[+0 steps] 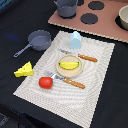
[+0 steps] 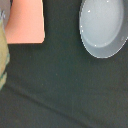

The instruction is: Interact with the objects in diverse but meaningful ways.

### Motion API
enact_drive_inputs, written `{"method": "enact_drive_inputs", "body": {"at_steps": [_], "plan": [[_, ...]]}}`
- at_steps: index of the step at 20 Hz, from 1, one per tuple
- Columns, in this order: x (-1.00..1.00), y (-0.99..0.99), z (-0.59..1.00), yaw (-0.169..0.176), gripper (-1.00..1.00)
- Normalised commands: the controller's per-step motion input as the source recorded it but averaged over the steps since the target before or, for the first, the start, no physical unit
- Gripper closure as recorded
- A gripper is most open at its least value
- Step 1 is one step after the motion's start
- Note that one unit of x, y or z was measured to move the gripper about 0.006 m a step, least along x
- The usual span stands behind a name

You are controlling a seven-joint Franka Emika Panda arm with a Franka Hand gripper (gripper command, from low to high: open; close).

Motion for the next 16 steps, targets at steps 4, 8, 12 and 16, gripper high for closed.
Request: {"method": "enact_drive_inputs", "body": {"at_steps": [4,8,12,16], "plan": [[0.96,-0.54,-0.1,-0.014,-1.0],[0.94,-0.52,-0.06,-0.027,-1.0],[0.8,-0.62,-0.13,-0.009,-1.0],[0.84,-0.76,-0.15,0.0,-1.0]]}}
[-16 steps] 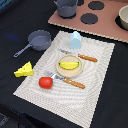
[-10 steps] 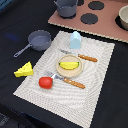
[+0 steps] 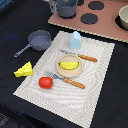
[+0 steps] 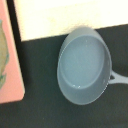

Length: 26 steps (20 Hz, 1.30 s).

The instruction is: Interact with the objects in diverse but meaningful ways.

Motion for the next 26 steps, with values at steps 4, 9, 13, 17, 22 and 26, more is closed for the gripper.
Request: {"method": "enact_drive_inputs", "body": {"at_steps": [4,9,13,17,22,26], "plan": [[0.86,-0.75,-0.19,0.0,-1.0],[0.84,-0.74,-0.16,0.0,-1.0],[0.72,-0.61,-0.12,0.031,-1.0],[0.47,-0.39,-0.08,0.112,-1.0],[0.36,-0.16,-0.1,0.104,-1.0],[0.15,-0.08,-0.24,0.058,-1.0]]}}
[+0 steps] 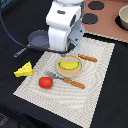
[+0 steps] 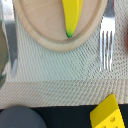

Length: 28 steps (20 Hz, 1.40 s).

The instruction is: Interact with the objects in diverse but meaningful ways.

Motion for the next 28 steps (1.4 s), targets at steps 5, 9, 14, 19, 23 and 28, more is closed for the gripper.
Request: {"method": "enact_drive_inputs", "body": {"at_steps": [5,9,14,19,23,28], "plan": [[0.24,-0.04,-0.29,0.053,-1.0],[0.43,-0.05,-0.2,0.035,-1.0],[0.53,-0.06,-0.06,0.0,-1.0],[0.36,-0.05,-0.16,0.014,-1.0],[0.28,-0.01,-0.15,0.028,-1.0],[0.18,0.0,-0.11,0.027,-1.0]]}}
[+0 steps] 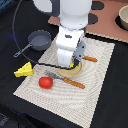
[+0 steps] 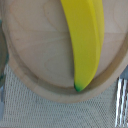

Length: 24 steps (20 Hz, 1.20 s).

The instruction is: Interact with the objects in diverse but meaningful ways.

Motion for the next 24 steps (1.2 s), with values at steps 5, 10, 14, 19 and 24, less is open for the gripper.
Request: {"method": "enact_drive_inputs", "body": {"at_steps": [5,10,14,19,24], "plan": [[0.16,-0.03,-0.19,0.026,-1.0],[0.25,-0.01,-0.14,0.022,-1.0],[0.41,0.0,-0.1,0.0,-1.0],[0.36,-0.01,-0.13,0.0,-1.0],[0.19,-0.09,-0.07,0.003,-1.0]]}}
